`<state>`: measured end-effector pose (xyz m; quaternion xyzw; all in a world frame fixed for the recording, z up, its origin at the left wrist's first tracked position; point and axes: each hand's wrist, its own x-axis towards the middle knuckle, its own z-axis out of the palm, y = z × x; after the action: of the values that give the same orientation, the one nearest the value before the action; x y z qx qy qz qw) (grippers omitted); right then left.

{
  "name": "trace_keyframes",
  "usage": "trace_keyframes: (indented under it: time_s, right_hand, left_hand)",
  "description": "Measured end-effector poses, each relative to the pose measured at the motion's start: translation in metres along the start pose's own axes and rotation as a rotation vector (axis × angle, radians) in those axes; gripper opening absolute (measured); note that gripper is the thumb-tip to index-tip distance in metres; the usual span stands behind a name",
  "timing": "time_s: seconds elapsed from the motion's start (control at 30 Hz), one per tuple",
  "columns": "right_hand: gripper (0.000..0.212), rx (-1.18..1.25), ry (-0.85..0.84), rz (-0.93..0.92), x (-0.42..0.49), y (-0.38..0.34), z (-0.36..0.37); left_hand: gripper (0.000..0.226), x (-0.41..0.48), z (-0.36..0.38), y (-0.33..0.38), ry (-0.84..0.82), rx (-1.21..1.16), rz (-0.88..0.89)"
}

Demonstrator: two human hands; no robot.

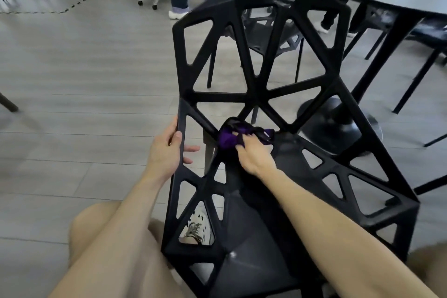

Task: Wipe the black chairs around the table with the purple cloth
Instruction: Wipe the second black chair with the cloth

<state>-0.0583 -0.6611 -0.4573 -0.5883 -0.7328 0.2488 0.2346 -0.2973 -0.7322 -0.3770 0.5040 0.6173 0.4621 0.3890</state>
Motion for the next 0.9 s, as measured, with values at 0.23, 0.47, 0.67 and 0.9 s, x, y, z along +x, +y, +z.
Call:
trace_keyframes:
  time_s: [0.23,0.47,0.67,0.9]
  right_hand:
    - [0.054,0.468,0.463,0.218,0.034,-0.037,-0.041]
    - [0.067,-0.187,-0.068,-0.139,-0.003,0.011,0.049]
    - [0.041,0.613,0.183,0.488,0.008,-0.057,-0.034]
    - [0.060,0.668,0.274,0.422,0.049,-0.145,-0.021]
  left_hand:
    - [0.054,-0.002,0.002,0.001,0.011,-0.009,0.006]
    - [0.056,0.000,0.003,-0.001,0.037,0.012,0.050]
    - [0.056,0.001,0.001,0.000,0.056,-0.003,0.053]
    - [0.056,0.010,-0.005,-0.005,0.034,0.017,-0.020]
